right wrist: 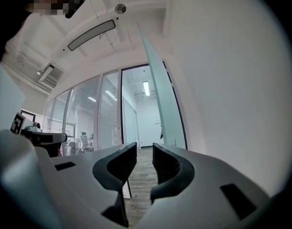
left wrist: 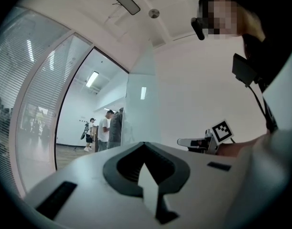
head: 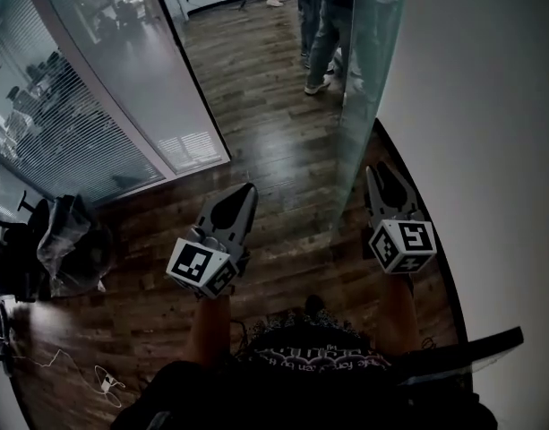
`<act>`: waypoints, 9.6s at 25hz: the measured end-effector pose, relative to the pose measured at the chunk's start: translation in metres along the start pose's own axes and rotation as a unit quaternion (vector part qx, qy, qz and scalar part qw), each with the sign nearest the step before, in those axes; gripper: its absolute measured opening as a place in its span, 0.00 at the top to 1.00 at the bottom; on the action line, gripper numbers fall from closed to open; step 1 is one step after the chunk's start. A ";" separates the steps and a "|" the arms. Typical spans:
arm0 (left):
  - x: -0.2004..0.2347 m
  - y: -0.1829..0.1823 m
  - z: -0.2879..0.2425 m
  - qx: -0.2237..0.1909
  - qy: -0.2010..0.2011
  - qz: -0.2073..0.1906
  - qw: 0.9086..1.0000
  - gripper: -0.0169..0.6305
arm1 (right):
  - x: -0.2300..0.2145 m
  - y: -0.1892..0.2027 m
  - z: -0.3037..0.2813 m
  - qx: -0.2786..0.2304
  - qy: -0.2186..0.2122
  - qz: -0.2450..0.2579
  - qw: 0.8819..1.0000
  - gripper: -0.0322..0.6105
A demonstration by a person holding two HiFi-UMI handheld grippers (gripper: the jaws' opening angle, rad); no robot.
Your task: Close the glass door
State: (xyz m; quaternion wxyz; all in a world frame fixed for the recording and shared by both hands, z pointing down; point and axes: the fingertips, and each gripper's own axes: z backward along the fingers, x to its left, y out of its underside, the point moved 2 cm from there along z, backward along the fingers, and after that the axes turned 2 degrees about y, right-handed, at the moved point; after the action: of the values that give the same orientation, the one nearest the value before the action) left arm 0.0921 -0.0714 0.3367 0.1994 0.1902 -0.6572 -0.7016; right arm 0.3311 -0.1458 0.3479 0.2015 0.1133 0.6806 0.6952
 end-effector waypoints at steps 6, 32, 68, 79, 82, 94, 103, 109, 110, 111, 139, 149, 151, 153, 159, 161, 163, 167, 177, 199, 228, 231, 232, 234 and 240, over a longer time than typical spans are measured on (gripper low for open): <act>0.008 0.005 -0.033 0.004 -0.009 -0.014 1.000 0.98 | -0.037 0.006 -0.050 0.014 -0.007 0.000 1.000 0.81; 0.070 0.016 -0.055 -0.005 -0.092 0.003 0.996 0.98 | -0.025 0.020 -0.121 0.042 -0.086 0.024 0.995 0.80; 0.219 0.009 -0.029 -0.024 -0.174 -0.014 0.984 0.98 | 0.117 0.048 -0.247 0.064 -0.215 0.063 0.973 0.80; 0.291 0.003 -0.006 -0.028 -0.204 -0.012 0.979 0.98 | 0.169 0.056 -0.304 0.065 -0.232 0.061 0.969 0.80; 0.312 0.002 -0.002 -0.033 -0.205 -0.014 0.978 0.98 | 0.185 0.059 -0.322 0.067 -0.236 0.062 0.967 0.80; 0.376 0.003 0.008 -0.029 -0.200 -0.003 0.979 0.98 | 0.232 0.064 -0.391 0.066 -0.229 0.071 0.969 0.80; 0.413 0.011 0.020 -0.024 -0.213 0.004 0.977 0.98 | 0.260 0.066 -0.442 0.063 -0.217 0.062 0.972 0.80; 0.438 0.007 0.021 -0.043 -0.217 0.019 0.975 0.98 | 0.275 0.066 -0.466 0.055 -0.241 0.064 0.967 0.80; 0.443 0.009 0.019 -0.042 -0.216 0.016 0.975 0.98 | 0.271 0.066 -0.470 0.050 -0.239 0.063 0.968 0.80; 0.449 0.011 0.017 -0.037 -0.216 0.010 0.976 0.98 | 0.263 0.067 -0.475 0.049 -0.231 0.061 0.970 0.80; 0.591 0.006 -0.097 -0.012 -0.181 -0.016 0.983 0.98 | 0.256 0.105 -0.645 0.112 -0.180 0.066 0.975 0.76; 0.622 0.015 -0.105 -0.019 -0.180 -0.017 0.983 0.98 | 0.271 0.109 -0.700 0.103 -0.181 0.066 0.976 0.76; 0.632 0.012 -0.106 -0.026 -0.184 -0.023 0.982 0.98 | 0.273 0.111 -0.709 0.107 -0.183 0.066 0.975 0.76; 0.649 0.008 -0.109 -0.033 -0.193 -0.023 0.980 0.98 | 0.274 0.112 -0.718 0.110 -0.180 0.066 0.975 0.76; 0.700 0.009 -0.120 -0.050 -0.196 -0.007 0.979 0.98 | 0.282 0.114 -0.756 0.102 -0.169 0.062 0.978 0.76; 0.719 0.010 -0.131 -0.056 -0.193 0.001 0.980 0.98 | 0.284 0.113 -0.770 0.106 -0.167 0.066 0.978 0.76; 0.732 0.006 -0.142 -0.065 -0.189 0.001 0.980 0.98 | 0.285 0.115 -0.782 0.110 -0.167 0.067 0.977 0.76; 0.752 0.007 -0.166 -0.060 -0.176 -0.011 0.982 0.98 | 0.284 0.113 -0.809 0.114 -0.154 0.066 0.979 0.76; 0.796 0.015 -0.178 -0.048 -0.180 -0.002 0.983 0.98 | 0.288 0.115 -0.865 0.106 -0.140 0.060 0.983 0.76; 0.830 0.034 -0.196 -0.016 -0.177 0.008 0.984 0.98 | 0.290 0.112 -0.919 0.087 -0.128 0.057 0.986 0.76; 0.828 0.035 -0.207 -0.015 -0.146 -0.002 0.989 0.98 | 0.284 0.119 -0.931 0.091 -0.121 0.043 0.988 0.75; 0.829 0.029 -0.206 -0.020 -0.154 0.006 0.988 0.98 | 0.285 0.118 -0.924 0.093 -0.119 0.041 0.988 0.75; 0.829 0.027 -0.207 -0.021 -0.157 0.009 0.987 0.98 | 0.285 0.117 -0.919 0.094 -0.118 0.044 0.988 0.75; 0.826 0.025 -0.208 -0.023 -0.150 0.004 0.988 0.98 | 0.285 0.116 -0.906 0.097 -0.113 0.051 0.988 0.75; 0.809 0.020 -0.215 -0.026 -0.127 -0.003 0.992 0.98 | 0.275 0.097 -0.857 0.064 -0.138 0.042 0.987 0.76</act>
State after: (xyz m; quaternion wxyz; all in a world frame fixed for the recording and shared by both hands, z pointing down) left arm -0.4799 -0.6828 0.3386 0.1170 0.0961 -0.6583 -0.7374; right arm -0.2964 -0.7974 0.3707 0.2561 0.2494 0.6843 0.6356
